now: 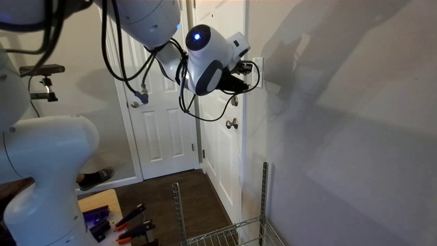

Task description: Turn off the light switch.

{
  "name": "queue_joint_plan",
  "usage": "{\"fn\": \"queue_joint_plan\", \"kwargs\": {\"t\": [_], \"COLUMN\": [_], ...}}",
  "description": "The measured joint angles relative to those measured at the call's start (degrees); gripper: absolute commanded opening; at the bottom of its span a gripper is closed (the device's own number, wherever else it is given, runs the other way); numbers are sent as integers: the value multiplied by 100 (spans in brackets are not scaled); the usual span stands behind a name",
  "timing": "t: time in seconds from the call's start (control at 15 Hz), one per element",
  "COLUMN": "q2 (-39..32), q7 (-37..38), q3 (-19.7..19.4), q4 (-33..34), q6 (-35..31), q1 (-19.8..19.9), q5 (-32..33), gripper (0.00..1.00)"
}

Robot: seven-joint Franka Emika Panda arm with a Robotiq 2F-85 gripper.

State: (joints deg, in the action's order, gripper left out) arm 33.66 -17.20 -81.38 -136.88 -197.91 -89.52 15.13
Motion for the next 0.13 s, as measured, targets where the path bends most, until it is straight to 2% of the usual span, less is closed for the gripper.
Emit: {"fn": "queue_joint_plan", "kwargs": {"t": [0.13], "q2": [0], "q7": [0], "q3": [0], "q4": [0], "q6": [0], "q1": [0], "q5": [0], "gripper": [28]}}
